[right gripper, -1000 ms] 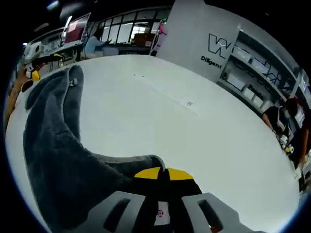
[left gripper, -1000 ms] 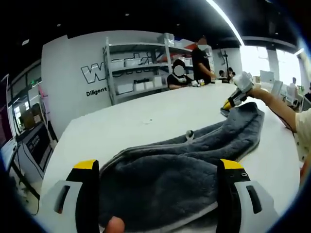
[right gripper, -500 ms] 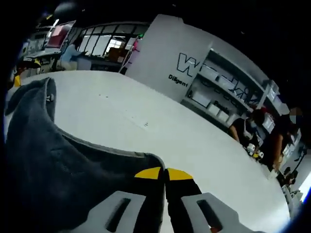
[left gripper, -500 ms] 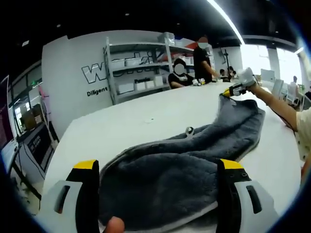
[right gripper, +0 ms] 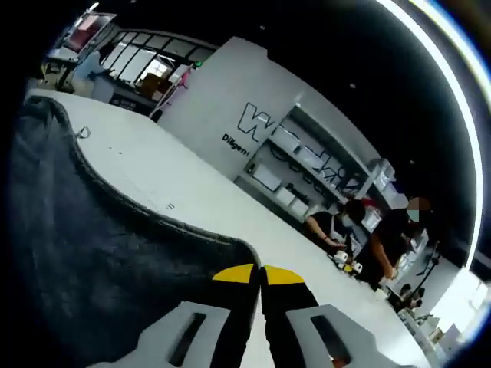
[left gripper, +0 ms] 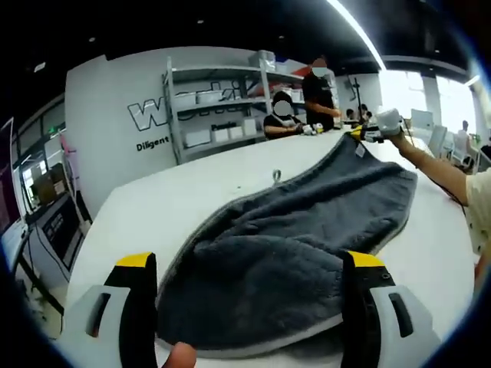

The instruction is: Fold the towel on the table until its edges align and the towel forms a compact rectangular stack.

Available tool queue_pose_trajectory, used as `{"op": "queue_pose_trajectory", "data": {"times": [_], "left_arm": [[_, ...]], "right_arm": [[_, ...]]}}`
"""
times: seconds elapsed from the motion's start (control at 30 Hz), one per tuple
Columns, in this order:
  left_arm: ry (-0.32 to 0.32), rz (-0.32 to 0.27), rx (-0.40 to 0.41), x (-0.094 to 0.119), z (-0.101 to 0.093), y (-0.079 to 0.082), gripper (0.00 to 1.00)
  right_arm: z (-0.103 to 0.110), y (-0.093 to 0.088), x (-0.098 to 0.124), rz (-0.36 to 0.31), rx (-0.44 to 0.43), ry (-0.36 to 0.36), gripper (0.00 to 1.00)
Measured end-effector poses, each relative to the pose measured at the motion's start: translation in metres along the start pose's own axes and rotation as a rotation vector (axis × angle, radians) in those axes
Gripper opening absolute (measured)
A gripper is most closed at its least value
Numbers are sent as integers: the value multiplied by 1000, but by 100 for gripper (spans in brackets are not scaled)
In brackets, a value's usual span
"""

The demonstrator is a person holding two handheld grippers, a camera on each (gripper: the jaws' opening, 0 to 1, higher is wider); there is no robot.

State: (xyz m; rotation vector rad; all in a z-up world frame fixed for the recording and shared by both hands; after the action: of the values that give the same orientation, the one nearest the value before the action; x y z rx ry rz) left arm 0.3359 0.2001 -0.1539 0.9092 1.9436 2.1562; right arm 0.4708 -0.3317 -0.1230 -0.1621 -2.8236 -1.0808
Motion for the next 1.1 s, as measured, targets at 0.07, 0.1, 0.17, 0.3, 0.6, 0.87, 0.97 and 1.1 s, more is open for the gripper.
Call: {"op": "queue_pose_trajectory", "data": {"times": [0.07,0.1,0.17,0.3,0.6,0.87,0.97,1.1], "left_arm": [[0,-1,2,0,0,0,99],[0,-1,2,0,0,0,99],[2,0,2,0,1,0,99],[2,-4,3,1,1,1,99],[5,5,0,1,1,0,99],[-2,-4,-1,1,-3,3,99],[-4,-6,-2,1,-3,3,99],[-2,-7,-2,1,-3,4,99]], "right_arm": [[-4,0,-8,13,8,1,0],[-9,1,-12,16,12,-4,0],[-19,4,-18,23,18,-21,0],[-28,10,-27,40,74,-41,0],[-13,-6,-44,128,163,-7,0],[-2,-12,-45,171,123,37,18],[-4,-9,-41,192,106,50,26],[-2,-3,-21,199,108,79,37]]}}
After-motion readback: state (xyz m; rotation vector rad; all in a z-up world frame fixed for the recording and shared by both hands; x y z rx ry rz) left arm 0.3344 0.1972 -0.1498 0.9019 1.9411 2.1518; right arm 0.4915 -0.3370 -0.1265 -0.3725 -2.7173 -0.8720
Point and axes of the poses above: the point that each gripper's makers call its tool centre point, and the gripper's own axes: x roughly backward along the fingers, z roughly to its left, y roughly out of its top, the point moved 4 cm from there along x, roughly backward along the fingers, and after that the axes turned 8 degrees about x, right-handed, at the moved point
